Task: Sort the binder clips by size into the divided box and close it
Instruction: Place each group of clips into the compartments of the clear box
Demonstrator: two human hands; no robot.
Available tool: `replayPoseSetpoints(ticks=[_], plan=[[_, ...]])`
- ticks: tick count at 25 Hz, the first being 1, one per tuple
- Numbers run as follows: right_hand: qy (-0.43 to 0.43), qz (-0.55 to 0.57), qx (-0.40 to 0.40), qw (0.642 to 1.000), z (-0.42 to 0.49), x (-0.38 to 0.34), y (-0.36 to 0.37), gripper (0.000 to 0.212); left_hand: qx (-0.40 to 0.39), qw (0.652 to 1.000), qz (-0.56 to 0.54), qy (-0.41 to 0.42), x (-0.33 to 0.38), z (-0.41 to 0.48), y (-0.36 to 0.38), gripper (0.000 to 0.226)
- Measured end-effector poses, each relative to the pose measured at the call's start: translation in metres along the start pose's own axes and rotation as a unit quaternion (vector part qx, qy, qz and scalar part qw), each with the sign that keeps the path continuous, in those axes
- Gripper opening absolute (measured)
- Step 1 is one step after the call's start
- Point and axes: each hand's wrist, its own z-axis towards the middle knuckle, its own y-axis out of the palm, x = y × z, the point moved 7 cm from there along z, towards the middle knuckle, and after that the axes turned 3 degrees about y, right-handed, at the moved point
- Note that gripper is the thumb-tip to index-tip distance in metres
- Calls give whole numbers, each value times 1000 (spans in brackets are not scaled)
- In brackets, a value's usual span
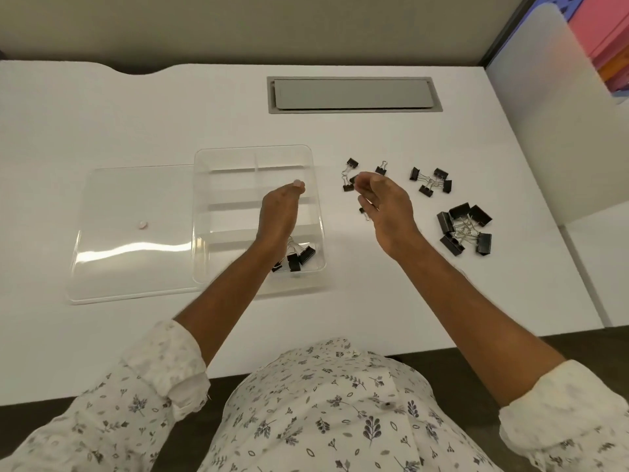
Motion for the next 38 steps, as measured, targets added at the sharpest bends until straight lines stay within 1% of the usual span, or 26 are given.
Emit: replayPoseSetpoints(ticks=[4, 6, 7, 8, 9, 11, 12, 13, 15, 17, 18, 21, 23, 25, 27, 30, 32, 33, 35, 37, 38], plan=[[-43, -78, 53, 995, 10, 6, -53, 21, -54, 988, 97, 106, 3, -15, 51, 36], [-74, -160, 67, 982, 19, 8, -80, 22, -66, 978, 141, 136, -2, -15, 76, 35], [-97, -224, 72, 967, 24, 8, -92, 25, -71, 972, 168, 146, -6, -14, 87, 35], [-128, -305, 65, 941, 31, 8, -101, 30, -77, 965, 197, 154, -10, -12, 98, 36], [-163, -401, 36, 901, 38, 11, -104, 38, -83, 957, 223, 164, -15, -11, 108, 37], [-204, -563, -53, 799, 50, 28, -105, 56, -94, 941, 271, 179, -23, -11, 126, 39], [-208, -614, -85, 756, 56, 37, -107, 63, -101, 932, 295, 186, -29, -9, 135, 41], [-208, -648, -103, 726, 60, 44, -110, 67, -111, 920, 321, 196, -33, -6, 144, 43], [-219, -684, -119, 686, 64, 47, -113, 68, -138, 891, 376, 215, -40, -2, 161, 49], [-243, -701, -125, 659, 64, 44, -114, 65, -159, 858, 434, 226, -47, 0, 176, 53], [-259, -701, -127, 652, 64, 43, -115, 62, -163, 842, 461, 229, -50, -1, 180, 54], [-290, -692, -131, 648, 58, 43, -123, 54, -149, 803, 520, 250, -60, -6, 184, 52], [-304, -683, -130, 651, 54, 43, -125, 43, -133, 798, 520, 273, -63, -12, 181, 46], [-295, -663, -132, 675, 51, 43, -122, 35, -112, 807, 503, 289, -65, -20, 177, 39], [-274, -650, -144, 694, 53, 47, -118, 31, -79, 825, 478, 292, -63, -28, 171, 32], [-282, -652, -151, 688, 55, 56, -111, 19, -31, 856, 440, 270, -63, -33, 157, 32], [-279, -650, -137, 694, 56, 57, -112, 13, -15, 863, 437, 252, -64, -33, 153, 35], [-278, -645, -132, 700, 56, 56, -113, 13, -14, 865, 438, 242, -64, -32, 152, 38], [-282, -633, -132, 709, 55, 53, -110, 21, -14, 866, 445, 228, -64, -29, 152, 39], [-280, -622, -151, 715, 56, 53, -102, 32, -11, 860, 460, 222, -65, -27, 151, 35], [-279, -623, -164, 712, 57, 53, -97, 37, -10, 858, 465, 218, -67, -26, 150, 32]])
